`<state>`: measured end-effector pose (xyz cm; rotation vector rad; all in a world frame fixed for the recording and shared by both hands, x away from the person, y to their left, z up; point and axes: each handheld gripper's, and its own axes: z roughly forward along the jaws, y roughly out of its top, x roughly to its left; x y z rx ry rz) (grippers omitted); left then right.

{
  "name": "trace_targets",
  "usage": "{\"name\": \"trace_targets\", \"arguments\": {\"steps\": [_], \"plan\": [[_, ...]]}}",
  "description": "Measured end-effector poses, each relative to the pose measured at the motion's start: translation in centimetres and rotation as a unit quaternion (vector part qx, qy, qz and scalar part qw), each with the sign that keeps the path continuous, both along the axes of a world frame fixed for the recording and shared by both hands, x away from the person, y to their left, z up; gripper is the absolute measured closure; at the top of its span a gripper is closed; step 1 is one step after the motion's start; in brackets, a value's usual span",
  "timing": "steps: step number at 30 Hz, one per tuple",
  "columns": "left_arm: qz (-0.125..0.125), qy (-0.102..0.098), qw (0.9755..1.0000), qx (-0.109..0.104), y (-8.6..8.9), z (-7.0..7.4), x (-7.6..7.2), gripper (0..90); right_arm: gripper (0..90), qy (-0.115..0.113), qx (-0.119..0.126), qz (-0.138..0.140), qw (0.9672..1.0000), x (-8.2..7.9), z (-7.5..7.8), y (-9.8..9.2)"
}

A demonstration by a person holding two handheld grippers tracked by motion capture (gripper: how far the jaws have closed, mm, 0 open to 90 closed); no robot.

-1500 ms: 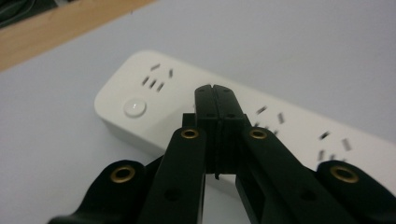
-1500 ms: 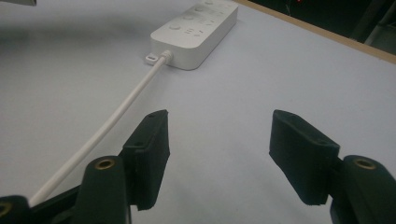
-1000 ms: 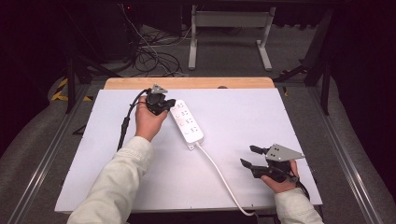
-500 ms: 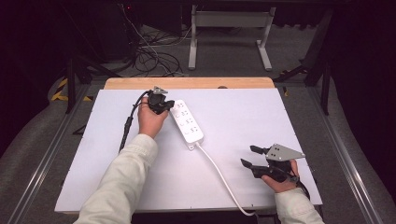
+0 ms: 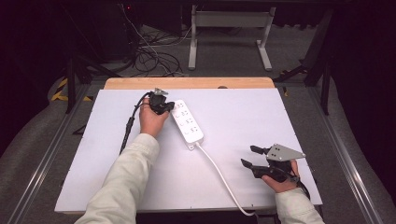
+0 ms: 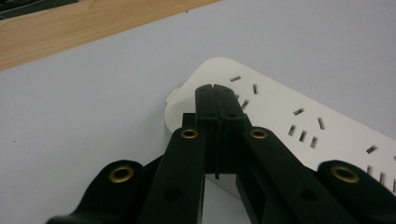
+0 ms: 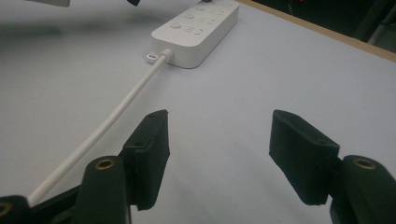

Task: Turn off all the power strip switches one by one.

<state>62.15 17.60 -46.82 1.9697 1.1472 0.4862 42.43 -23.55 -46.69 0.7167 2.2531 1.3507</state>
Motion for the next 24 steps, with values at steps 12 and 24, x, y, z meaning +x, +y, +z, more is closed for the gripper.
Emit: {"name": "trace_targets", "arguments": {"steps": [12, 24], "plan": [[0.004, -0.006, 0.9998, 0.019, -0.4, 0.0, -0.2, 90.0, 38.6, 0.001, -0.002, 0.004, 1.0, 0.0, 0.0, 0.0], [0.013, -0.023, 0.9995, -0.016, 0.2, 2.0, -1.2, 83.9, 38.6, 0.0, 0.004, -0.001, 1.0, -0.1, -0.1, -0.3]]}}
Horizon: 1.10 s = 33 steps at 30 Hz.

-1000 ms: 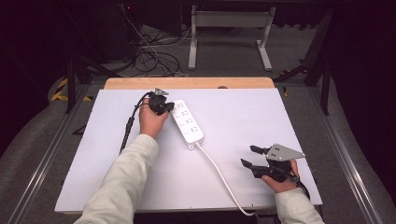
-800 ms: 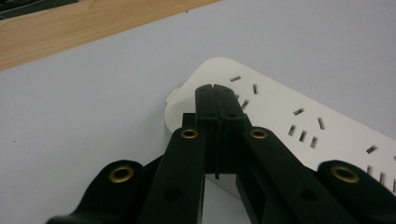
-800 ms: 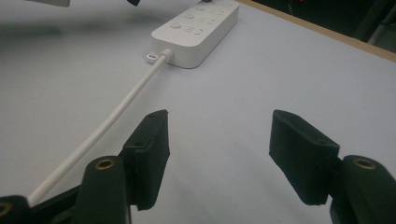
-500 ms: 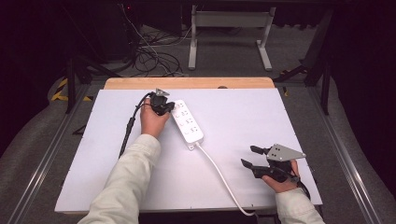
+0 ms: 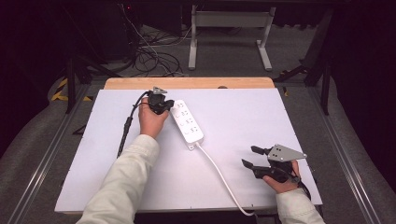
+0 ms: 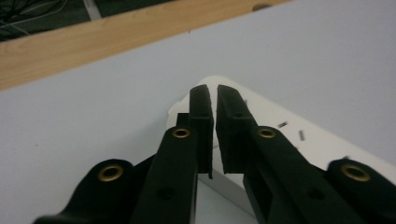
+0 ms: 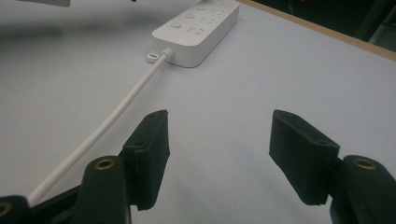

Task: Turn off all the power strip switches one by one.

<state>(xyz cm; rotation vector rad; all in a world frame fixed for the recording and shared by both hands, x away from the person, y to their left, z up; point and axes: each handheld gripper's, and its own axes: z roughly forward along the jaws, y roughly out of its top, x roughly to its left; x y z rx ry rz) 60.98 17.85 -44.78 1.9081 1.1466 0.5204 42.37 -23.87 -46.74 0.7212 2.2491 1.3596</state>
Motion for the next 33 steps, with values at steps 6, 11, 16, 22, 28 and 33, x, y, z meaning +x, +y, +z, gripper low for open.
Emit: {"name": "trace_targets", "arguments": {"steps": [6, 11, 16, 22, 28, 33], "plan": [[-0.031, -0.043, 0.9985, -0.013, 0.2, 3.8, -2.5, 80.5, 38.6, -0.002, -0.001, 0.001, 1.0, -0.1, 0.1, 0.2], [-0.049, -0.062, 0.9969, -0.01, 0.5, 5.5, -4.2, 76.1, 38.6, -0.005, 0.0, -0.002, 1.0, -0.4, 0.2, 0.2], [-0.066, -0.064, 0.9953, -0.031, 0.7, 6.7, -5.7, 60.7, 38.5, -0.006, 0.007, -0.007, 0.9999, -0.4, 0.3, 0.1], [-0.102, -0.084, 0.9906, -0.036, 1.5, 7.3, -8.8, 44.6, 38.2, -0.009, 0.009, -0.005, 0.9999, -0.4, 0.3, 0.0], [-0.123, -0.086, 0.9874, -0.05, 2.3, 7.1, -11.6, 28.2, 37.9, -0.007, 0.011, -0.002, 0.9999, -0.3, 0.4, 0.0], [-0.131, -0.102, 0.9844, -0.058, 3.6, 6.8, -14.0, 24.5, 37.5, -0.005, 0.017, 0.002, 0.9998, -0.4, 0.4, 0.0]]}}
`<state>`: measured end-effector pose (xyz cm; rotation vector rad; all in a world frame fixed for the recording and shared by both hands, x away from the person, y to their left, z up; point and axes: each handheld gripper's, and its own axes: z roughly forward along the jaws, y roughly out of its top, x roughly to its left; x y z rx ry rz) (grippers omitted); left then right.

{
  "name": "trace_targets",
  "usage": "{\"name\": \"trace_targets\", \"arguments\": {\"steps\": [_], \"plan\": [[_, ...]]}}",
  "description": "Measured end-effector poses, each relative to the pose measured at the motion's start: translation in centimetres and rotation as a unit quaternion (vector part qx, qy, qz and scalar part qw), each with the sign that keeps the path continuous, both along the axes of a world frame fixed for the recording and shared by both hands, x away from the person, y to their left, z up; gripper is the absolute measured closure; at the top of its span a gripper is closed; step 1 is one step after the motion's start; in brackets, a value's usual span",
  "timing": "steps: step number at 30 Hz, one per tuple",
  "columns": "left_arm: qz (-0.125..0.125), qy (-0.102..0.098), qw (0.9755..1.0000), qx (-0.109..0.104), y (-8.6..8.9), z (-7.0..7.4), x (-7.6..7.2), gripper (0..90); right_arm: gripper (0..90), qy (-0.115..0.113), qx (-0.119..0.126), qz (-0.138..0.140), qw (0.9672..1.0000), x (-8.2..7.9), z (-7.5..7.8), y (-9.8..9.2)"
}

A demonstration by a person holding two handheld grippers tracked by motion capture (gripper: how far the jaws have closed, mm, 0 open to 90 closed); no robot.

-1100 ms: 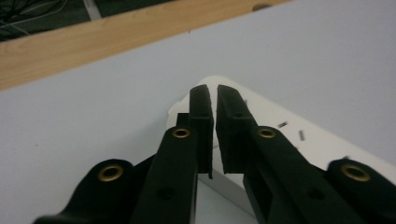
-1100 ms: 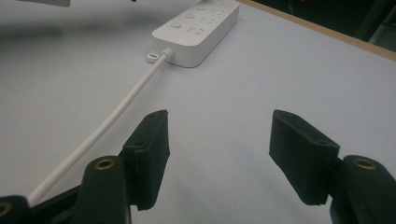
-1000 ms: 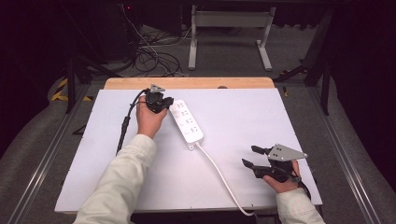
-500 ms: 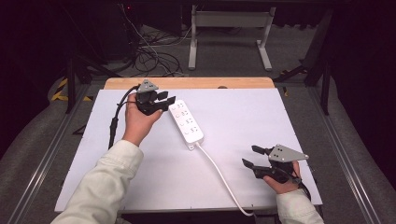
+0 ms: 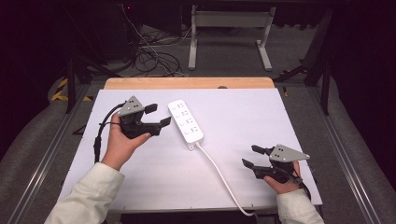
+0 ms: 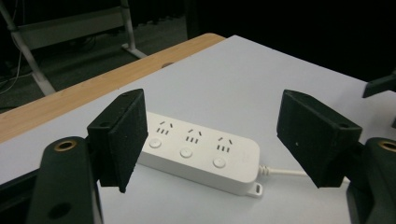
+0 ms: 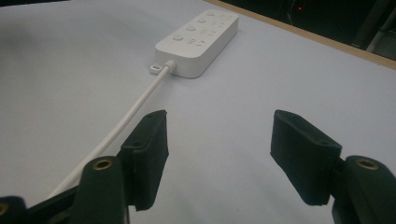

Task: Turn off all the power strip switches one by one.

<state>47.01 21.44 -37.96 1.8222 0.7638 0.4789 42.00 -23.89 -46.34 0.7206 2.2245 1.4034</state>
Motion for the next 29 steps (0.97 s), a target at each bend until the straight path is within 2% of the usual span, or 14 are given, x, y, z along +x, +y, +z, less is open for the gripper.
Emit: {"name": "trace_targets", "arguments": {"steps": [3, 6, 11, 16, 20, 22, 25, 28, 29], "plan": [[0.001, -0.011, 0.9999, 0.006, 0.7, -0.7, -1.4, 22.3, 37.5, 0.001, -0.002, 0.001, 1.0, 0.0, -0.1, 0.0], [0.001, -0.012, 0.9999, -0.002, 1.4, -1.8, -2.7, 21.3, 37.4, 0.003, 0.003, 0.001, 1.0, 0.0, -0.1, -0.1], [0.009, -0.003, 0.9999, -0.006, 3.0, -3.7, -4.4, 20.6, 37.4, 0.003, 0.004, 0.002, 1.0, 0.0, 0.0, -0.1], [0.017, 0.01, 0.9998, 0.002, 4.8, -6.4, -6.0, 19.7, 37.3, 0.003, 0.004, 0.004, 1.0, 0.0, 0.0, -0.1], [0.02, 0.019, 0.9996, -0.008, 5.9, -8.0, -7.3, 16.1, 37.3, 0.003, 0.003, 0.005, 1.0, -0.1, 0.0, 0.0], [0.017, 0.018, 0.9997, -0.001, 6.5, -8.7, -7.9, 15.8, 37.2, 0.001, 0.002, 0.006, 1.0, -0.1, 0.0, 0.0], [0.014, 0.026, 0.9995, -0.013, 7.2, -9.9, -8.5, 14.0, 37.2, 0.0, 0.004, 0.006, 1.0, -0.1, 0.0, 0.0], [0.021, 0.021, 0.9995, -0.01, 7.9, -10.1, -8.7, 14.0, 37.2, 0.0, 0.004, 0.007, 1.0, -0.1, 0.0, 0.0], [0.022, 0.02, 0.9994, -0.016, 8.1, -10.1, -8.7, 14.0, 37.1, 0.001, 0.005, 0.007, 1.0, -0.1, 0.0, 0.0]]}}
